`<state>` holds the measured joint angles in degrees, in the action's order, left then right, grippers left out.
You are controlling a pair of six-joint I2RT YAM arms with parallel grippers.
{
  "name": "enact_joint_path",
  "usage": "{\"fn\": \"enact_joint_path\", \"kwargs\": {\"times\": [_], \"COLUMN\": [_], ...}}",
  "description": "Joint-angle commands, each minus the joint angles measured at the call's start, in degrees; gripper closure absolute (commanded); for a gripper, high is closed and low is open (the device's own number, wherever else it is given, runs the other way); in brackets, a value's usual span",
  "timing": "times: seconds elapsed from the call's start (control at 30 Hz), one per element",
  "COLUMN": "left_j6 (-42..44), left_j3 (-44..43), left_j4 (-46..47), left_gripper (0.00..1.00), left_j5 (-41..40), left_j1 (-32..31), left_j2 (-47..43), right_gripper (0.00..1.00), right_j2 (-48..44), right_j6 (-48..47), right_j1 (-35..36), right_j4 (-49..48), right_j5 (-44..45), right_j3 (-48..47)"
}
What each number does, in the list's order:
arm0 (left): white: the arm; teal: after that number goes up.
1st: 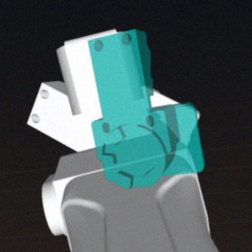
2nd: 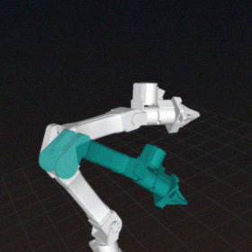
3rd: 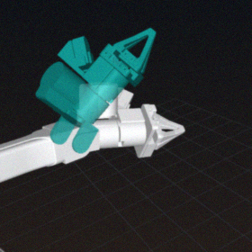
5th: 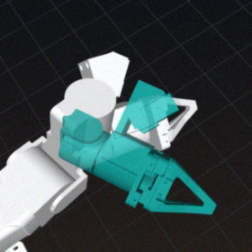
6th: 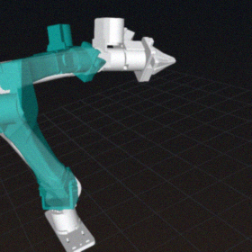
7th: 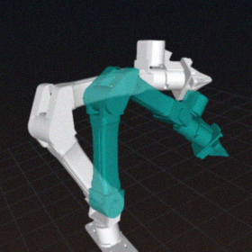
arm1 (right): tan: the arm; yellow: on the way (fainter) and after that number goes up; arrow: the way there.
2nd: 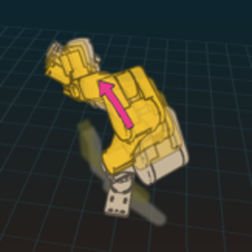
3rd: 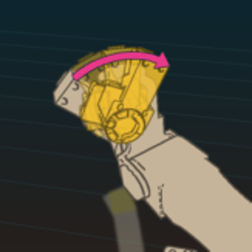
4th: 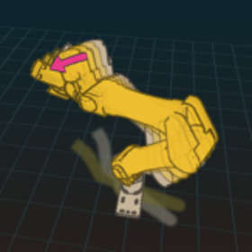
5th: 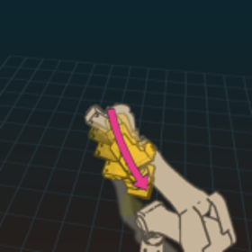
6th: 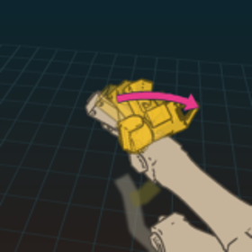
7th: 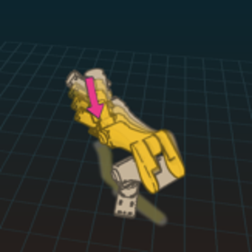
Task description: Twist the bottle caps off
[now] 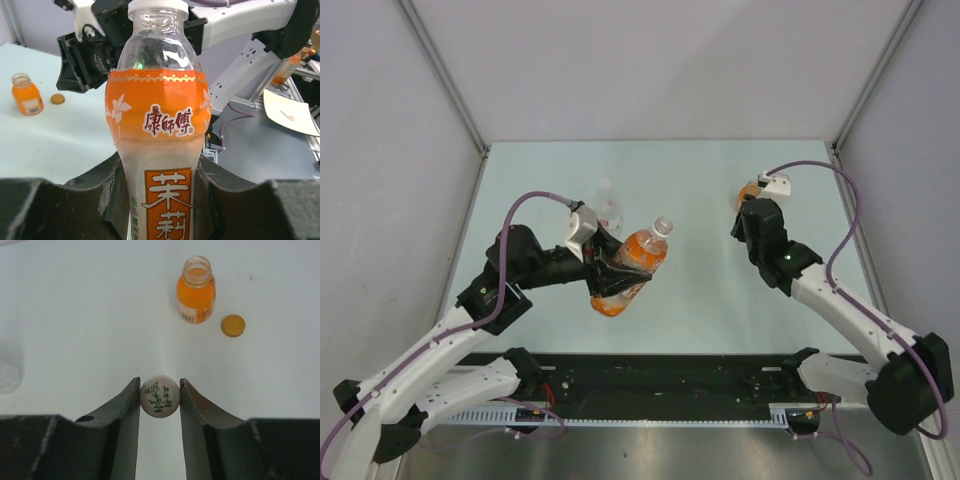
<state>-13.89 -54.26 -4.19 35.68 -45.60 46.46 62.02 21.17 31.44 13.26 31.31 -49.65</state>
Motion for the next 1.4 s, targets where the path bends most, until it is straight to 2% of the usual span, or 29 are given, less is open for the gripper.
{"fn": "enact_joint_path", "kwargs": {"times": [0.0,0.13,0.27,0.57,0.8,0.97,1.07,1.1,1.17,1.2,1.37], "left_j6": [1.0,0.7,0.7,1.0,0.8,0.6,0.6,0.6,0.6,0.6,0.4], "left_j3": [1.5,3.5,4.9,6.3,7.3,7.4,7.5,7.5,7.7,7.7,8.0], "left_j4": [-1.4,-1.5,-1.4,-2.1,-1.4,-1.0,-1.1,-1.2,-1.2,-1.3,-0.8], "left_gripper": [1.0,1.0,1.0,1.0,1.0,1.0,1.0,1.0,1.0,1.0,1.0], "left_j5": [-6.4,-8.3,-8.8,-9.5,-9.8,-10.1,-10.0,-10.0,-10.2,-10.3,-10.5], "left_j1": [0.3,0.3,0.3,0.3,0.3,0.3,0.3,0.3,0.3,0.3,0.3], "left_j2": [-2.1,-3.8,-5.4,-6.8,-6.9,-6.6,-6.5,-6.4,-6.6,-6.6,-6.5], "right_gripper": [1.0,1.0,1.0,1.0,1.0,0.87,0.74,0.66,0.58,0.5,0.41], "right_j2": [7.4,17.8,24.0,33.4,36.6,37.9,38.8,39.1,39.1,39.1,38.9], "right_j6": [4.8,6.2,8.3,8.9,9.3,9.1,9.2,9.2,9.5,9.8,10.7], "right_j1": [-3.0,-5.5,-8.5,-10.1,-10.9,-11.1,-11.3,-11.3,-11.3,-11.3,-11.2], "right_j4": [-8.1,-12.2,-15.4,-18.8,-19.3,-19.1,-18.1,-17.9,-17.3,-17.0,-15.6], "right_j5": [2.5,-1.1,-4.2,-6.5,-7.3,-7.9,-8.3,-8.3,-8.5,-8.5,-8.5], "right_j3": [1.7,2.3,2.3,1.4,1.1,0.2,-1.0,-1.3,-1.5,-1.5,-1.5]}}
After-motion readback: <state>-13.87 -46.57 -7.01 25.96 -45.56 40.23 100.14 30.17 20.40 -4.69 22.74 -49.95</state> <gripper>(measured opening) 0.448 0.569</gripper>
